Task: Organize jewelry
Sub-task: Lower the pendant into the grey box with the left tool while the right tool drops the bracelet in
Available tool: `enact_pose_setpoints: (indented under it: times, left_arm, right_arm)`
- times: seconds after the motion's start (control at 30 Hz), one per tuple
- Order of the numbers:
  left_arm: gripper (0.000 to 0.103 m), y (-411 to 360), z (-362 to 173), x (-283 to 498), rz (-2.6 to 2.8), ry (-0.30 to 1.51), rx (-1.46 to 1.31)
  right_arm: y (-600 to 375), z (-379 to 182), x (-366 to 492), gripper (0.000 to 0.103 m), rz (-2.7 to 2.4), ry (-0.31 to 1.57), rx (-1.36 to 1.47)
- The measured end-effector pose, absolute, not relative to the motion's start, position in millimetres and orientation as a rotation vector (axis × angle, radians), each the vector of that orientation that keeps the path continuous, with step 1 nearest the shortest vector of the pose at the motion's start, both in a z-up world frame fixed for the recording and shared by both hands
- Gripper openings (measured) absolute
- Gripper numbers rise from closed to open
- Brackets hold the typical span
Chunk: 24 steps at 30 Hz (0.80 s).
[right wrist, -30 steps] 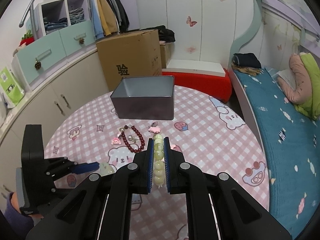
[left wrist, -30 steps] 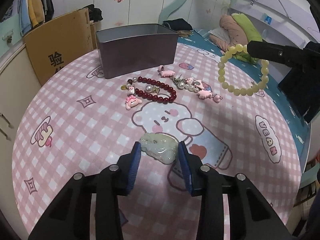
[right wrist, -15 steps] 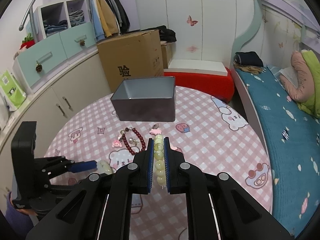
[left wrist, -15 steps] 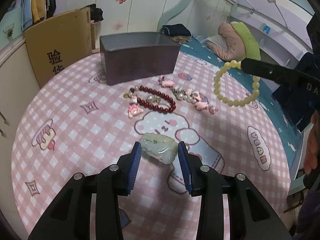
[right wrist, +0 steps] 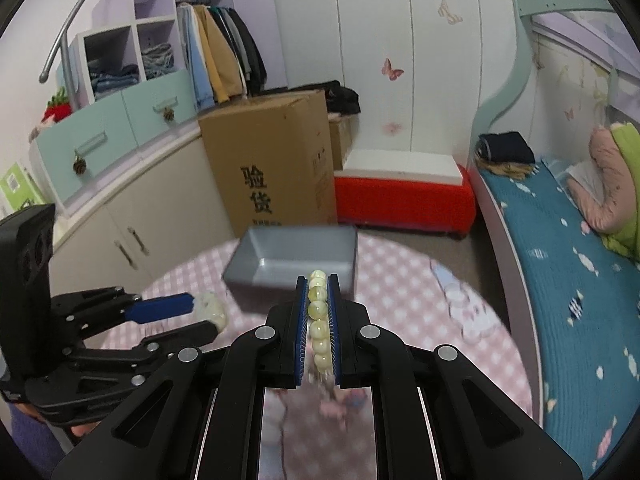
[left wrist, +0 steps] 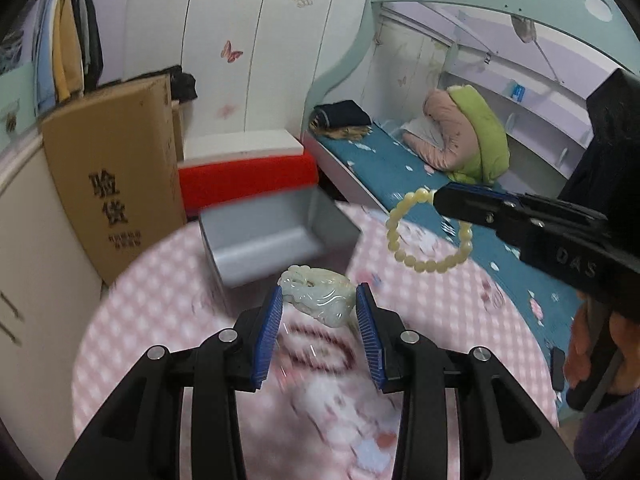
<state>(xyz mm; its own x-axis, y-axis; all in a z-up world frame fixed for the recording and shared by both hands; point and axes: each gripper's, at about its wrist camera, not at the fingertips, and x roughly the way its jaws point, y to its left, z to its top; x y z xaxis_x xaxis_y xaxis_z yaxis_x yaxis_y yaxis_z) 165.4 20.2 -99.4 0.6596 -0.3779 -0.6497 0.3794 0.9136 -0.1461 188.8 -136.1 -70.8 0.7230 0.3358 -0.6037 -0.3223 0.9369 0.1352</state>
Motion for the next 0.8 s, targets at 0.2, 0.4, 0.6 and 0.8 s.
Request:
enact_pose_setpoints:
  times: [0.2, 0.4, 0.6, 0.8]
  left_arm:
    - [0.036, 26.9, -103.2, 231.8, -0.446, 0.810, -0.060]
    - [0.036, 21.3, -132.0, 273.3, -0.408, 0.914, -0.024]
    - [0.036, 9.3, -158.9, 280.2, -0.367, 0.967, 0.076]
    - [0.036, 4.6, -160.8, 282.6, -0.343, 0.966, 0.123]
  right_arm:
    - [-118.6, -74.1, 243.3, 0.010, 0.372, 0.696, 0.040]
    - [-103.2, -105.8, 281.8, 0.010, 0.359, 0.772, 0.038]
    - [-100.0, -135.7, 294.7, 0.010, 0.355, 0.835, 0.043]
    - [-99.9, -153.0, 299.5, 0.010, 0.349, 0.868, 0.045]
